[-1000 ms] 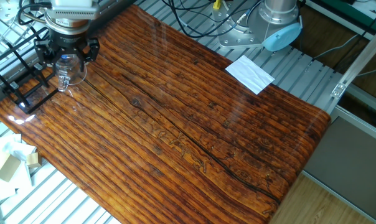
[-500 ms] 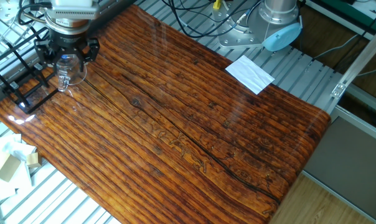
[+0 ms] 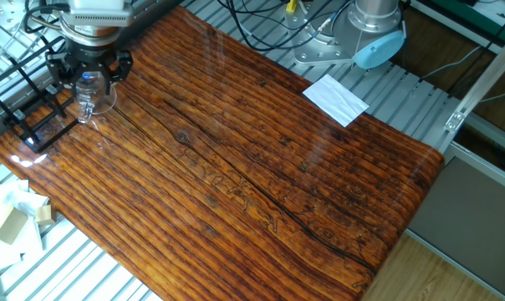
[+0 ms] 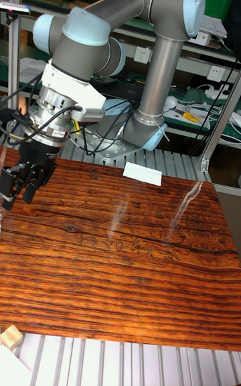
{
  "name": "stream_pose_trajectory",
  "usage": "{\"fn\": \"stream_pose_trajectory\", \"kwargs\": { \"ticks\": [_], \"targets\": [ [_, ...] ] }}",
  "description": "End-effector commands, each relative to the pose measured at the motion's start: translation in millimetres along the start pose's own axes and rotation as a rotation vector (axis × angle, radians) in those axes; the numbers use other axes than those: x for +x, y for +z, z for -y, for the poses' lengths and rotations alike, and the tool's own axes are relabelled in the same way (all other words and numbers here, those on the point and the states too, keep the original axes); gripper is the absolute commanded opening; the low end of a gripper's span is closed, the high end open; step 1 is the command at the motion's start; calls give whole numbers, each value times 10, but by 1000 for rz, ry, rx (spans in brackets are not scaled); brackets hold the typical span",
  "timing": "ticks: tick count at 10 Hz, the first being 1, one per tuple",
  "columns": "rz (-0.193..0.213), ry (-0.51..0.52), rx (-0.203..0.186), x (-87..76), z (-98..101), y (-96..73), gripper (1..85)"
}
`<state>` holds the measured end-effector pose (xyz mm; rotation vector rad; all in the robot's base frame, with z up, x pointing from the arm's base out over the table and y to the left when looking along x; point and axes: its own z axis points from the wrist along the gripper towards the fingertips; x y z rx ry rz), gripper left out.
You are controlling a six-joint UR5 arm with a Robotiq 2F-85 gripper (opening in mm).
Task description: Take the cup off the cup rack
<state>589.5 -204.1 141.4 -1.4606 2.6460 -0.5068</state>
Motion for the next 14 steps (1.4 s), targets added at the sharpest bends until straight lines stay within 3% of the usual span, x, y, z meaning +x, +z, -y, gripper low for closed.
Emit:
{"fn": "stream_pose_trajectory", "kwargs": {
  "ticks": [1,3,6,11,12,14],
  "targets": [
    [10,13,19,-4,44,36,500],
    [9,15,29,31,53,72,483],
    [44,25,9,34,-53,152,473],
    [34,15,7,75,-59,148,460],
    [55,25,-21,20,-129,145,447],
    [6,8,-24,148,-140,149,443]
  ]
}}
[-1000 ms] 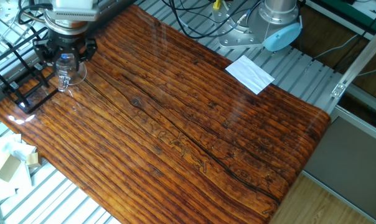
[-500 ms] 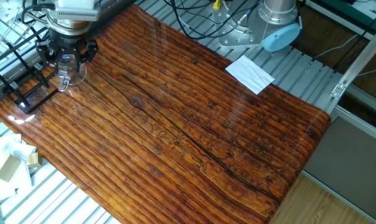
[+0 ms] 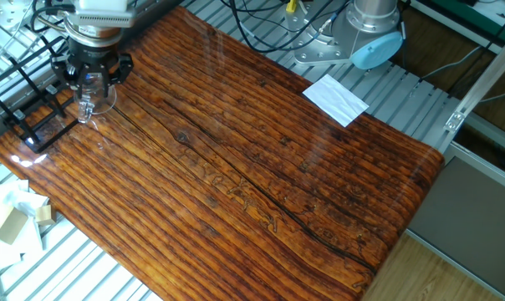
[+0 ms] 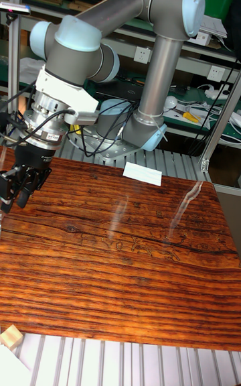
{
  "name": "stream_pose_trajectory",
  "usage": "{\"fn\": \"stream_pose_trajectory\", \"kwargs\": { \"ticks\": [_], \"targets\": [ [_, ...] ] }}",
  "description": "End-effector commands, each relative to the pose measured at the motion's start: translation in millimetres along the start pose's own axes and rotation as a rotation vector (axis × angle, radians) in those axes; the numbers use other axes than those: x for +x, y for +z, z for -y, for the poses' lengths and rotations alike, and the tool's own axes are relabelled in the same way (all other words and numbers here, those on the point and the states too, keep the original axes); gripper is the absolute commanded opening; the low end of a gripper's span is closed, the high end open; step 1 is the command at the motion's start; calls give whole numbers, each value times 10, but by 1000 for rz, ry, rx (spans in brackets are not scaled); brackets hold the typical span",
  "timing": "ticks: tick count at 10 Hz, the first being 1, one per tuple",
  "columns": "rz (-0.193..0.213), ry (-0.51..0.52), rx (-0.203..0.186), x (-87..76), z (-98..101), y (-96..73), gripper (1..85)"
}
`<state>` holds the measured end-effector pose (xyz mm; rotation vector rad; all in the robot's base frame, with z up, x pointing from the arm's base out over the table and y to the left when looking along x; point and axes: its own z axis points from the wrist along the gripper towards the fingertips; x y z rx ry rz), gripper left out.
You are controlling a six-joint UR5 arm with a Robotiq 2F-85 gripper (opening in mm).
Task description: Take the cup off the cup rack
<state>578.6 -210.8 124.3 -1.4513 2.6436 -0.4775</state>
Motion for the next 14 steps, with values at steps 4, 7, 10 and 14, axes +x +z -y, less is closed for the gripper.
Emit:
{"fn": "stream_pose_trajectory", "kwargs": {
  "ticks": [4,7,10,14],
  "targets": [
    [-36,-24,-11,110,-21,-6,447],
    [-54,-20,18,157,55,-9,447],
    [-61,-40,50,174,139,-13,447],
    [-101,-36,108,274,289,-33,447]
  ]
}}
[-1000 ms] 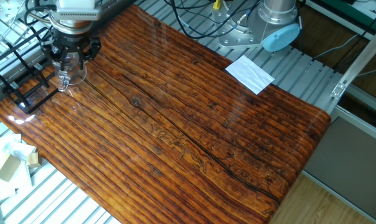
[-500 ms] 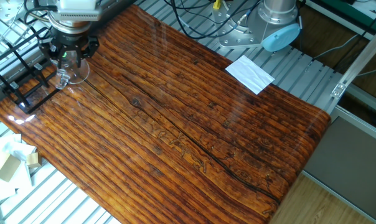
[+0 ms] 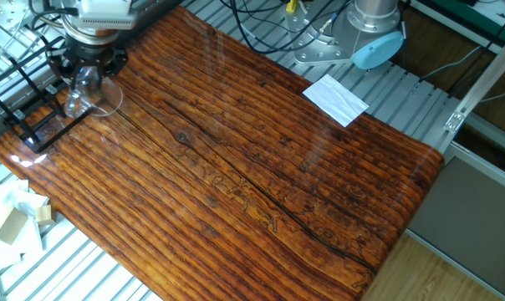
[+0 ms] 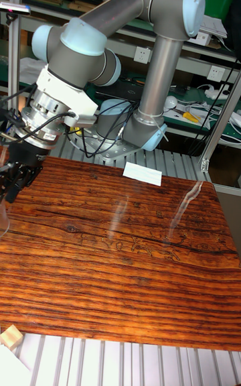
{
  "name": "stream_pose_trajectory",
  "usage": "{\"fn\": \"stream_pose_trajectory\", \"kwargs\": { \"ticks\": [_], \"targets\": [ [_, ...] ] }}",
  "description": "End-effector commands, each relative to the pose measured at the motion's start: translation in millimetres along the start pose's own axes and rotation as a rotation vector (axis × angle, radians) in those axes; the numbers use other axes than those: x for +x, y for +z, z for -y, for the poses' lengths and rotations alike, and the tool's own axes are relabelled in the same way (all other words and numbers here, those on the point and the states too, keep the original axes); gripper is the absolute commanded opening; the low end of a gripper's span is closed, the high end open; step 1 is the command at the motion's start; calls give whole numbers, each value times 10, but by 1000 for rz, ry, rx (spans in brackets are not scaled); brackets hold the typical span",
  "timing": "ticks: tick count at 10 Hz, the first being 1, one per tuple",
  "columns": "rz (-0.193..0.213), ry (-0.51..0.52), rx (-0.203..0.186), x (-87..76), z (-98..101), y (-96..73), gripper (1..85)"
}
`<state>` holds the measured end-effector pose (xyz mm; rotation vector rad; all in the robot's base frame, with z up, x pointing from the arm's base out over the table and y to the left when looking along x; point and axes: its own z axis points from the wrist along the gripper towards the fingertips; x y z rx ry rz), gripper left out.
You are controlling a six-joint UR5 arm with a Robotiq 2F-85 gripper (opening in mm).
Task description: Take the cup off the cup rack
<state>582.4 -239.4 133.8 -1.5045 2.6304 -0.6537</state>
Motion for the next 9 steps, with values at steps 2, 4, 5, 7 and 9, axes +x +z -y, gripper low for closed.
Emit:
{"fn": "stream_pose_trajectory", "kwargs": {
  "ticks": [2,4,5,7,9],
  "targets": [
    [-11,10,35,45,98,-6,447],
    [-7,24,44,35,120,-7,447],
    [-7,36,43,37,117,-7,447],
    [-1,44,31,20,86,-6,447],
    [2,55,42,14,116,-7,447]
  ]
}}
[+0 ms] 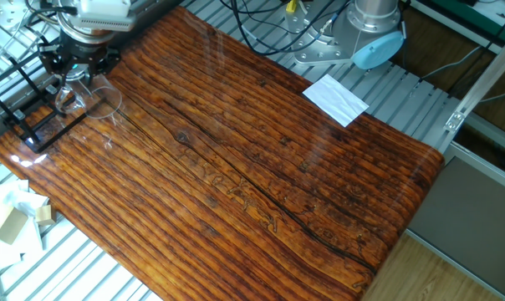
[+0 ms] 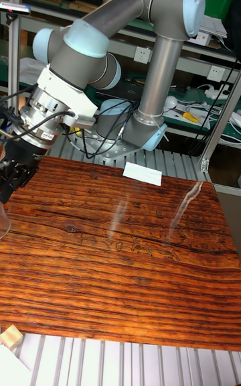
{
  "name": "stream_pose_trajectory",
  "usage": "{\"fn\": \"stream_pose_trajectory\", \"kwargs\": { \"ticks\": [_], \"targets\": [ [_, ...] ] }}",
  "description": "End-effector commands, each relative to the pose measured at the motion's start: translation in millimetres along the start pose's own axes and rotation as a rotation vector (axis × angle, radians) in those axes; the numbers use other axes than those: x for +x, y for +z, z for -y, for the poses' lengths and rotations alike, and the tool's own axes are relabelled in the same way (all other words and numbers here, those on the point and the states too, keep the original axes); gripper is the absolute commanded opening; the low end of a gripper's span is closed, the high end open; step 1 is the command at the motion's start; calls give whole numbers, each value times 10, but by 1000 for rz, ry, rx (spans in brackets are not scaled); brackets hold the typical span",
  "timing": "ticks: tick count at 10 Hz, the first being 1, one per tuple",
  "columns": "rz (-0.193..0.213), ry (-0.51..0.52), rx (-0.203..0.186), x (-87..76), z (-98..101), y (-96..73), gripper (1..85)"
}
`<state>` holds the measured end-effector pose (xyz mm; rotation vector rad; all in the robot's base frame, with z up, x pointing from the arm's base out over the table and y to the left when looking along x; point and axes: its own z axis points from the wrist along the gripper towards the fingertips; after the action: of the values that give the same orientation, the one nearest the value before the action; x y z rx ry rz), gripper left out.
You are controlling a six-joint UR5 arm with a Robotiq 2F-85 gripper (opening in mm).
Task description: Take the cup off the cup rack
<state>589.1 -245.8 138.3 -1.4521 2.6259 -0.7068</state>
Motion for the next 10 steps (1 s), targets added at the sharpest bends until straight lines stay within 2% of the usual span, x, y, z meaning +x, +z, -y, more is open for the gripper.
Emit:
{"fn": "stream_pose_trajectory", "kwargs": {
  "ticks": [1,5,6,8,9,10],
  "targets": [
    [17,23,14,-27,44,-3,447],
    [77,-6,2,-185,13,-11,423],
    [79,-23,24,-189,67,-12,423],
    [113,-76,24,-281,57,-20,420],
    [115,-93,27,-285,64,-21,420],
    [98,-125,39,-202,130,-5,417]
  ]
}}
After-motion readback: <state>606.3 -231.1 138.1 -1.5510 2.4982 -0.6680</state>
